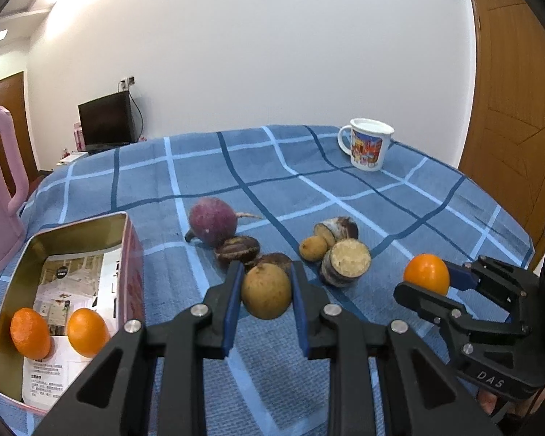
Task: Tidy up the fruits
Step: 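Lift the brown fruit and the orange and carry them toward the tin box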
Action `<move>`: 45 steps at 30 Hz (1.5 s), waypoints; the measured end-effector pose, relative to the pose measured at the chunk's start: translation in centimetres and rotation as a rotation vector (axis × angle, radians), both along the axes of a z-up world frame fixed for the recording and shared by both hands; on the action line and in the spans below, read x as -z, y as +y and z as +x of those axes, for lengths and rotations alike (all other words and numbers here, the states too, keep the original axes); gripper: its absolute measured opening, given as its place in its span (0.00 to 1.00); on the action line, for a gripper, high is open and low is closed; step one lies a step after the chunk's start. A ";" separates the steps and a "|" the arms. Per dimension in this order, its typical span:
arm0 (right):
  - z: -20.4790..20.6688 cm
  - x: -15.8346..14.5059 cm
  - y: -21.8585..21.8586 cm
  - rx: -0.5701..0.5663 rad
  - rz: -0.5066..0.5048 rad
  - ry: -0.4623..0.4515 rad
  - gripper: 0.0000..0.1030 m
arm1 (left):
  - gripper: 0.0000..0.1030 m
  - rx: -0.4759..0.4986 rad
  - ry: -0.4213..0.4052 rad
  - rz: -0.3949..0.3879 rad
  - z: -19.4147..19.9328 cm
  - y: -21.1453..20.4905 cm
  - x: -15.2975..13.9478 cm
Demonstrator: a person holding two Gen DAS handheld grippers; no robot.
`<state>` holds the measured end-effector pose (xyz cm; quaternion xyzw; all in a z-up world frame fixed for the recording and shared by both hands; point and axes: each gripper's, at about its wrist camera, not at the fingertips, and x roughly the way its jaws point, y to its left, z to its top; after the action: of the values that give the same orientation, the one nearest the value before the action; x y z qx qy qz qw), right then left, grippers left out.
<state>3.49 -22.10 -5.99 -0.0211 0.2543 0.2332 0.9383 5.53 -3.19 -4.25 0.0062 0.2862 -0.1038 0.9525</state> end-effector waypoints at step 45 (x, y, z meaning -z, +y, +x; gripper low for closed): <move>-2.8 -1.0 -1.0 0.012 0.055 -0.194 0.37 | 0.26 -0.050 -0.182 -0.011 -2.9 0.5 -1.5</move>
<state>0.66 -23.12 -5.02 -0.0162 0.1560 0.2313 0.9602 2.66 -2.67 -2.72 0.0034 0.1979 -0.0804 0.9769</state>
